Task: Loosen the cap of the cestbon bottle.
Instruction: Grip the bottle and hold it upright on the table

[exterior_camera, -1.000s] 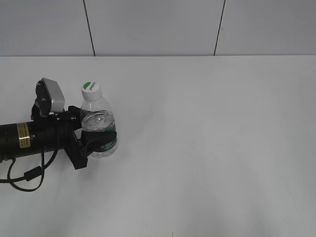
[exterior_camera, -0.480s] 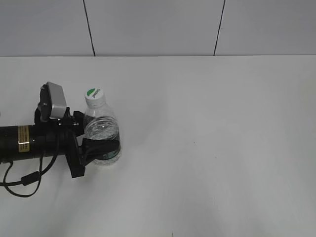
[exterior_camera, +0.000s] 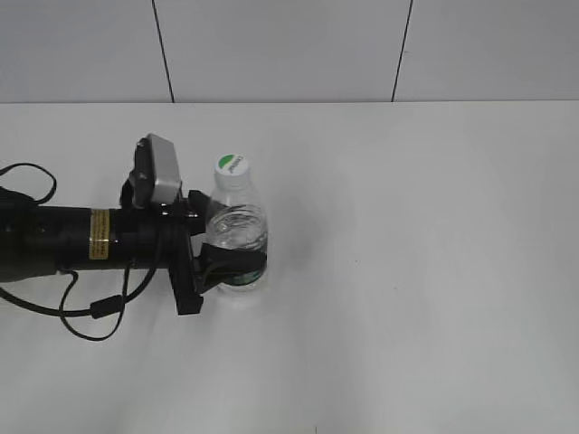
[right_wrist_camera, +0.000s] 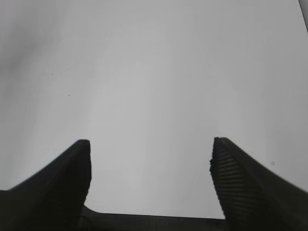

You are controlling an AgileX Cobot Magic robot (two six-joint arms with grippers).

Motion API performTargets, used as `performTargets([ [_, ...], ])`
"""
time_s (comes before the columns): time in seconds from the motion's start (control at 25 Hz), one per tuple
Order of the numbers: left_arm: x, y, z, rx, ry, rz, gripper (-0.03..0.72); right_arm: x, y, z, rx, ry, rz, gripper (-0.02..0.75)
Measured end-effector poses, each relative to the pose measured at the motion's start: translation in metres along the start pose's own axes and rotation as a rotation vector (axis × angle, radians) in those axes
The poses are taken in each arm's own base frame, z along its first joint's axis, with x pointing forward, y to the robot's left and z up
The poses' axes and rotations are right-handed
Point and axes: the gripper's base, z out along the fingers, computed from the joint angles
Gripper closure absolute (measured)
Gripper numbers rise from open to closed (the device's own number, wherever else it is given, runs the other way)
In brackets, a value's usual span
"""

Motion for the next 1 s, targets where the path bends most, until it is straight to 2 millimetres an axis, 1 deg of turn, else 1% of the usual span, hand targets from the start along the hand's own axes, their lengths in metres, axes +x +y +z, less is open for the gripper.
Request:
performTargets([
  [0.16, -0.004, -0.005, 0.014, 0.023, 0.037, 0.012, 0.282, -0.026, -0.004, 0.013, -0.013, 0.098, 0.005, 0.165],
  [0.36, -0.007, -0.007, 0.02, -0.004, 0.031, -0.018, 0.282, -0.055, -0.005, 0.033, -0.071, 0.235, 0.002, 0.253],
  [0.4, -0.008, -0.007, 0.022, -0.012, 0.025, -0.027, 0.282, -0.059, -0.005, 0.042, -0.093, 0.277, 0.005, 0.263],
  [0.44, -0.01, -0.008, 0.024, -0.018, 0.017, -0.032, 0.282, -0.063, -0.004, 0.046, -0.109, 0.296, 0.004, 0.268],
  [0.6, -0.017, -0.011, 0.038, 0.005, -0.006, -0.039, 0.282, -0.082, -0.003, 0.058, -0.159, 0.323, 0.014, 0.282],
  [0.76, -0.016, -0.008, 0.058, 0.05, -0.044, -0.133, 0.282, -0.103, -0.005, 0.073, -0.172, 0.338, 0.021, 0.315],
  [0.88, -0.018, -0.003, 0.067, 0.058, -0.064, -0.141, 0.282, -0.115, -0.006, 0.083, -0.191, 0.344, 0.033, 0.328],
  [1.0, -0.024, -0.006, 0.074, 0.077, -0.075, -0.125, 0.282, -0.124, -0.003, 0.095, -0.216, 0.362, 0.03, 0.33],
])
